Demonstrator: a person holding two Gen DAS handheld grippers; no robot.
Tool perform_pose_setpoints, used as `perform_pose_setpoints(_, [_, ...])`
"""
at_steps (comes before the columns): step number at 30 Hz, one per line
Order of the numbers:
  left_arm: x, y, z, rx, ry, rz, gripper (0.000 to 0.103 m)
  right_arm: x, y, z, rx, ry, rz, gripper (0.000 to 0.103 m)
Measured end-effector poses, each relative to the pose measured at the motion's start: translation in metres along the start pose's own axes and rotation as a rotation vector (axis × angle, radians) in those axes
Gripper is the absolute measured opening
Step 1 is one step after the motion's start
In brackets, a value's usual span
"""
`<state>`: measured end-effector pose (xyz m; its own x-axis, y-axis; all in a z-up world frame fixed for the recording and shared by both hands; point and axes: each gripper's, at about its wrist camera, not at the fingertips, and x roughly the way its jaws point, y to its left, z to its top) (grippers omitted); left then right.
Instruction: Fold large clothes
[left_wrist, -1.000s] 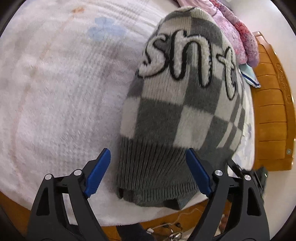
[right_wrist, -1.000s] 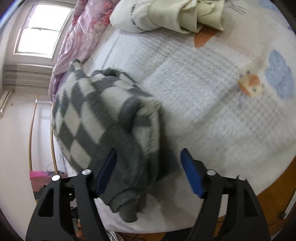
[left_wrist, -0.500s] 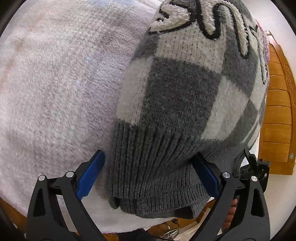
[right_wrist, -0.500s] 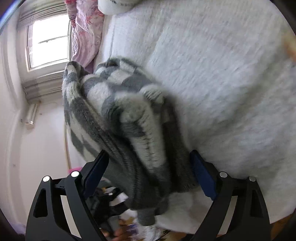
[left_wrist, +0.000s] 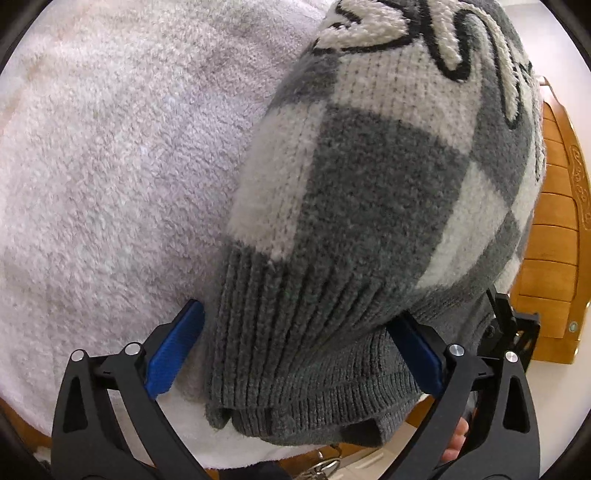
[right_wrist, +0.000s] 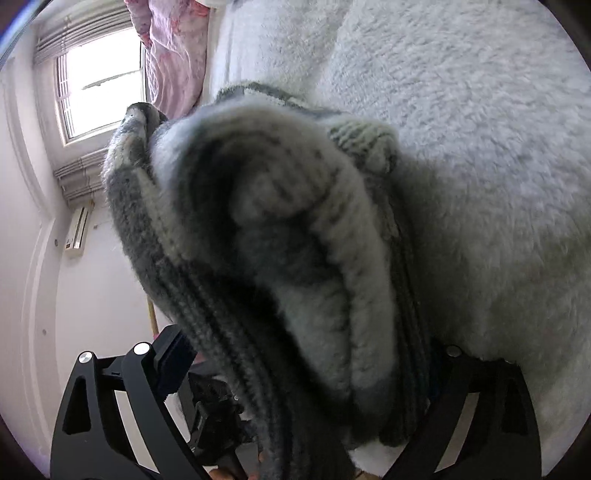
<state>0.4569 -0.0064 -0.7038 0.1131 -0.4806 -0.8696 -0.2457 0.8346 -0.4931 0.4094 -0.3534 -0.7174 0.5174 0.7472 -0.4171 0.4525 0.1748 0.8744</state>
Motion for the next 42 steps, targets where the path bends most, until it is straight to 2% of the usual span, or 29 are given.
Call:
perform_pose_setpoints(1, [-0.001,-0.007,-0.003,0.023,-0.008,-0.023,0.07,-0.003,0.001,-0.002,0.009,-0.016,0.011,0.065])
perform_pose_setpoints(2, [-0.002,-0.014,-0.005,0.038,-0.003,-0.01,0.066,-0.005,0.001,-0.004,0.021,-0.025,0.01,0.054])
perform_pose_setpoints(4, [-0.01,-0.025,-0.007,0.048,-0.002,0.013,0.044,-0.011,0.01,-0.006,0.013,-0.042,-0.018,0.045])
perform_pose_setpoints(7, [-0.029,-0.046,-0.008,0.076,-0.016,0.007,0.03,-0.02,0.041,-0.008,-0.043,-0.068,-0.064,0.038])
perform_pose_setpoints(9, [-0.045,-0.064,-0.007,0.122,-0.034,-0.013,0.028,-0.026,0.066,-0.01,-0.096,-0.084,-0.064,0.036])
perform_pose_setpoints(12, [-0.078,-0.094,-0.001,0.184,-0.06,-0.107,0.026,-0.046,0.105,-0.005,-0.168,-0.116,0.011,0.034])
perform_pose_setpoints(13, [-0.088,-0.104,-0.002,0.212,-0.076,-0.115,0.026,-0.055,0.123,-0.002,-0.206,-0.123,0.029,0.034])
perform_pose_setpoints(15, [-0.113,-0.13,-0.003,0.28,-0.123,-0.141,0.026,-0.069,0.152,0.003,-0.27,-0.13,0.038,0.033])
perform_pose_setpoints(18, [-0.139,-0.16,0.0,0.323,-0.157,-0.199,0.026,-0.092,0.194,0.01,-0.357,-0.149,0.051,0.033])
perform_pose_setpoints(23, [-0.158,-0.205,-0.011,0.371,-0.2,-0.261,0.026,-0.126,0.244,0.018,-0.46,-0.168,0.069,0.033])
perform_pose_setpoints(26, [-0.165,-0.235,-0.006,0.415,-0.231,-0.276,0.026,-0.142,0.266,0.038,-0.512,-0.162,0.083,0.033])
perform_pose_setpoints(29, [-0.173,-0.274,0.002,0.458,-0.294,-0.302,0.026,-0.158,0.29,0.063,-0.567,-0.18,0.111,0.033])
perform_pose_setpoints(32, [-0.17,-0.325,0.015,0.515,-0.378,-0.329,0.027,-0.18,0.31,0.095,-0.623,-0.217,0.165,0.033])
perform_pose_setpoints(37, [-0.147,-0.413,0.017,0.655,-0.577,-0.376,0.027,-0.236,0.321,0.17,-0.708,-0.294,0.34,0.033])
perform_pose_setpoints(39, [-0.118,-0.441,0.019,0.684,-0.587,-0.36,0.027,-0.253,0.313,0.2,-0.687,-0.325,0.302,0.033])
perform_pose_setpoints(42, [-0.044,-0.464,0.015,0.701,-0.532,-0.273,0.027,-0.265,0.274,0.237,-0.624,-0.354,0.089,0.033])
